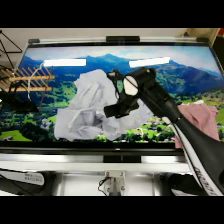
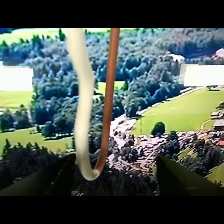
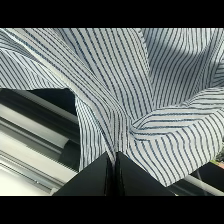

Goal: Fold the shirts.

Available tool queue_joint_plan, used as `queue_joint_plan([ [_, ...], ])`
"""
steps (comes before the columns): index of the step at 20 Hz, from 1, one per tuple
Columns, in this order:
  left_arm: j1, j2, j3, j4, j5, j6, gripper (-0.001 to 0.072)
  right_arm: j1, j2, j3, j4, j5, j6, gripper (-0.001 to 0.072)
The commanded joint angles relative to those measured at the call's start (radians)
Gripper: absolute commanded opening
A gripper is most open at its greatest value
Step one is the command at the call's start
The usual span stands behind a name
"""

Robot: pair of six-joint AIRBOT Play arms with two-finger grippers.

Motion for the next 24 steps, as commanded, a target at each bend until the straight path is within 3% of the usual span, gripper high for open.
queue_joint_plan([
  [1,-0.001,-0.028,0.0,0.0,-0.006,-0.002,0.0606,0.0,0.0,0.0,-0.001,0.0,-0.003,0.0065],
  [3,0.0,-0.034,0.0,0.005,-0.002,-0.001,0.0539,0.0,0.0,0.0,-0.001,0.0,-0.003,0.0064],
  [12,0.0,-0.062,-0.031,0.011,0.032,-0.005,0.0473,0.0,0.0,0.0,-0.002,0.0,-0.004,0.0065],
  [13,0.0,-0.068,-0.037,0.011,0.031,-0.005,0.0427,0.0,0.0,0.0,-0.002,0.0,-0.004,0.0065],
  [15,-0.001,-0.072,-0.044,0.011,0.03,0.003,0.0187,0.0,0.0,0.0,-0.005,0.0,-0.004,0.0065],
  [17,-0.001,-0.069,-0.043,0.011,0.032,0.002,0.0054,0.0,0.0,0.0,-0.018,0.0,-0.004,0.0065],
  [24,-0.001,0.026,0.016,-0.023,0.016,-0.001,0.005,0.0,0.0,0.0,-0.031,0.028,-0.022,0.0065],
])
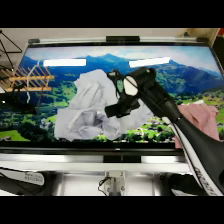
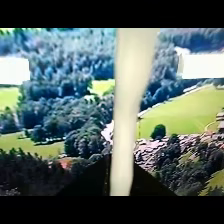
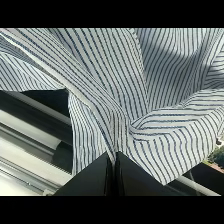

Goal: Fold the shirts.

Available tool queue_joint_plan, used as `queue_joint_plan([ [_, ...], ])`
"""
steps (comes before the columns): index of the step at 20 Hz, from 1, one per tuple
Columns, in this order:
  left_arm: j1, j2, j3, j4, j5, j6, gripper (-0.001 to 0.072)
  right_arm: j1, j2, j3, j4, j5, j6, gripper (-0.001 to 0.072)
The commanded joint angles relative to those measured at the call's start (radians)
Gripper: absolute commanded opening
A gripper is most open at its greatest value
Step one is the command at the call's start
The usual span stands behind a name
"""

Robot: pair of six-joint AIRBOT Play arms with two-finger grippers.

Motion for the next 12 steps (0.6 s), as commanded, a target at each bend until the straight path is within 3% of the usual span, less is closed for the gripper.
queue_joint_plan([
  [1,0.0,0.076,0.037,-0.023,-0.004,-0.001,0.0049,0.0,0.0,0.0,-0.005,0.036,-0.016,0.0065],
  [5,0.0,0.214,0.084,-0.046,0.006,-0.013,0.0049,-0.001,0.008,0.0,-0.034,0.084,-0.033,0.0065],
  [8,-0.011,0.37,0.081,-0.153,-0.008,-0.028,0.0049,-0.002,0.047,0.001,-0.108,0.092,-0.033,0.0066],
  [12,-0.171,0.654,-0.05,-0.19,-0.069,-0.046,0.0049,-0.002,0.081,0.001,-0.256,0.092,-0.033,0.0065],
])
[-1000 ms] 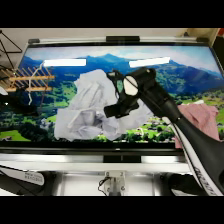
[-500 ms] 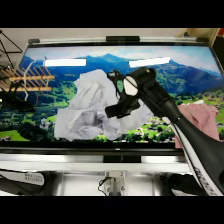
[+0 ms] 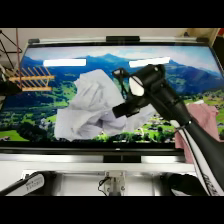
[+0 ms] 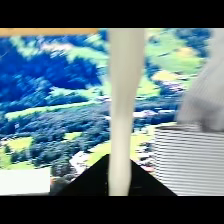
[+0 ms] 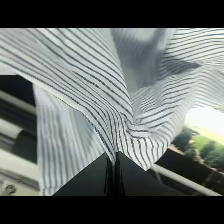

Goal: Fold the shirts.

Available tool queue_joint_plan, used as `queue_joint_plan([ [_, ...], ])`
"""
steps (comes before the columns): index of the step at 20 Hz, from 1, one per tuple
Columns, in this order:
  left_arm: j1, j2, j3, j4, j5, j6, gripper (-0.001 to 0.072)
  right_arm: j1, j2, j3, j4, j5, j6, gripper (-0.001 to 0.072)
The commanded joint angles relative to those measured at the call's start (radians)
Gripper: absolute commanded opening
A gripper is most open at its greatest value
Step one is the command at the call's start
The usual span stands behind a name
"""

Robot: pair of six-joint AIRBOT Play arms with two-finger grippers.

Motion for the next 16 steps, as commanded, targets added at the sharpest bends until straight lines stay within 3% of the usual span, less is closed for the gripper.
queue_joint_plan([
  [1,-0.156,0.263,-0.146,-0.042,-0.05,-0.02,0.0048,-0.001,0.019,0.0,-0.141,0.001,-0.006,0.0065],
  [4,-0.352,0.489,-0.386,0.059,-0.12,-0.109,0.0048,-0.032,0.019,0.0,-0.158,-0.054,-0.013,0.0065],
  [7,-0.526,0.654,-0.51,0.114,-0.221,-0.104,0.0048,-0.1,0.019,0.0,-0.133,-0.089,-0.013,0.0065],
  [12,-0.817,0.688,-0.523,0.196,-0.457,-0.101,0.0048,-0.156,0.019,0.0,-0.124,-0.094,-0.043,0.0065],
  [16,-0.945,0.688,-0.532,0.303,-0.468,-0.098,0.0047,-0.156,0.019,0.0,-0.124,-0.093,-0.055,0.0065],
])
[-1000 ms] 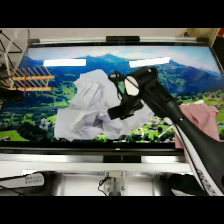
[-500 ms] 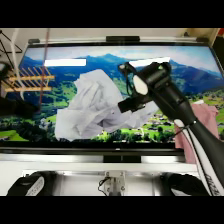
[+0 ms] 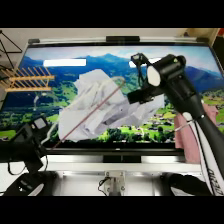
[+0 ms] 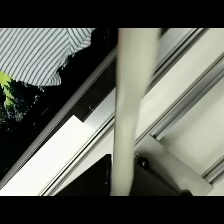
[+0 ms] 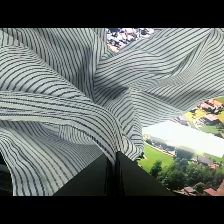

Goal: Fold the shirts.

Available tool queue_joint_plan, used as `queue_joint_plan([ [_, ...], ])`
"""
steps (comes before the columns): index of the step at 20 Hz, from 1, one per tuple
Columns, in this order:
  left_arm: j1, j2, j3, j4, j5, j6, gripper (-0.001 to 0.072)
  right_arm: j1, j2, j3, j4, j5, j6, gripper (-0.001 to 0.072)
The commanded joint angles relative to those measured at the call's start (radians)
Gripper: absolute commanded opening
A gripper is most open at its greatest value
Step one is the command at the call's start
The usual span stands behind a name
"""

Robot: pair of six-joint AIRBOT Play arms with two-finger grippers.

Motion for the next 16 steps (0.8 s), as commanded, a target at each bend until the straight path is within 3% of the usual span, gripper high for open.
queue_joint_plan([
  [1,-0.121,0.012,-0.011,0.061,-0.053,0.0,0.0047,-0.007,0.001,0.0,0.001,-0.004,-0.015,0.0065],
  [6,-0.183,0.012,-0.095,0.085,-0.047,-0.001,0.0046,-0.007,0.001,0.0,0.005,0.001,-0.042,0.0065],
  [14,-0.183,-0.041,-0.288,0.102,0.163,-0.113,0.0047,-0.004,0.004,0.0,0.097,0.007,-0.063,0.0065],
  [16,-0.183,-0.079,-0.287,0.101,0.199,-0.089,0.0047,0.007,0.008,0.001,0.12,0.002,-0.075,0.0065],
])
